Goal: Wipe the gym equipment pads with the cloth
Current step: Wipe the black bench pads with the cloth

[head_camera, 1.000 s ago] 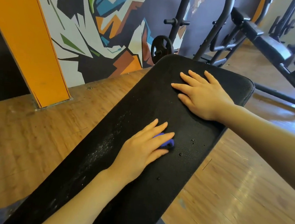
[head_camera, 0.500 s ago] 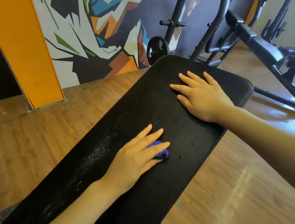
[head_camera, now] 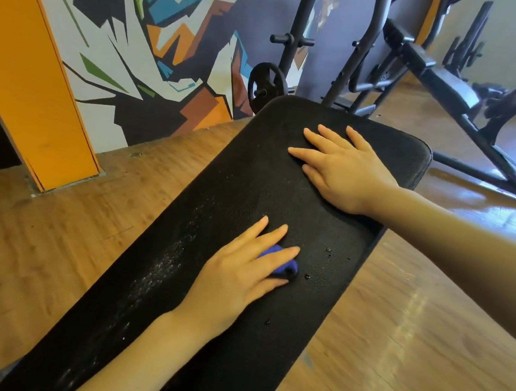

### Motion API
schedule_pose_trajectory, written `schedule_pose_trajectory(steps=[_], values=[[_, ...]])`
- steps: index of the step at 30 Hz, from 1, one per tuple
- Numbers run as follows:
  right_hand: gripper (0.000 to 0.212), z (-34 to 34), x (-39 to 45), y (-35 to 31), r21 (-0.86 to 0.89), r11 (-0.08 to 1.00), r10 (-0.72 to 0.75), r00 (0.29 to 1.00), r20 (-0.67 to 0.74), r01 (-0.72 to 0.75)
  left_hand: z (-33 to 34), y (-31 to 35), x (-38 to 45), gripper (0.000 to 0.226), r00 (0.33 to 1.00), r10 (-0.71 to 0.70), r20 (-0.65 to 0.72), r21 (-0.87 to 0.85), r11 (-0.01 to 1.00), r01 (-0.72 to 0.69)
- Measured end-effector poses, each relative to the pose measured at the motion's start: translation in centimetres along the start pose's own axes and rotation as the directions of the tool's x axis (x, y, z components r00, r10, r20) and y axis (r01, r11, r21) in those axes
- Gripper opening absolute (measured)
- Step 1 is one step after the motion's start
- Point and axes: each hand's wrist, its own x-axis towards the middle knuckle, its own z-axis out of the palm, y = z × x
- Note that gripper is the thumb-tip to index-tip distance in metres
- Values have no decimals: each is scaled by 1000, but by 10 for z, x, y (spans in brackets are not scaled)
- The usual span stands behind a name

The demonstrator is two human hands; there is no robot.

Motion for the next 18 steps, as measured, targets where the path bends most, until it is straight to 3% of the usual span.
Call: schedule_pose_trajectory(steps=[6,13,18], values=[[46,-1,3,2,-6,1000,-9,1000,-3,9,9,16,61,42,999,36,-40,26,999,-35],[48,-4,4,12,-44,996,-79,995,62,81,-3,5,-14,57,997,71,30,35,997,-72],[47,-3,6,12,-34,997,-76,997,19,76,10,26,59,41,996,83,-32,34,996,-82]])
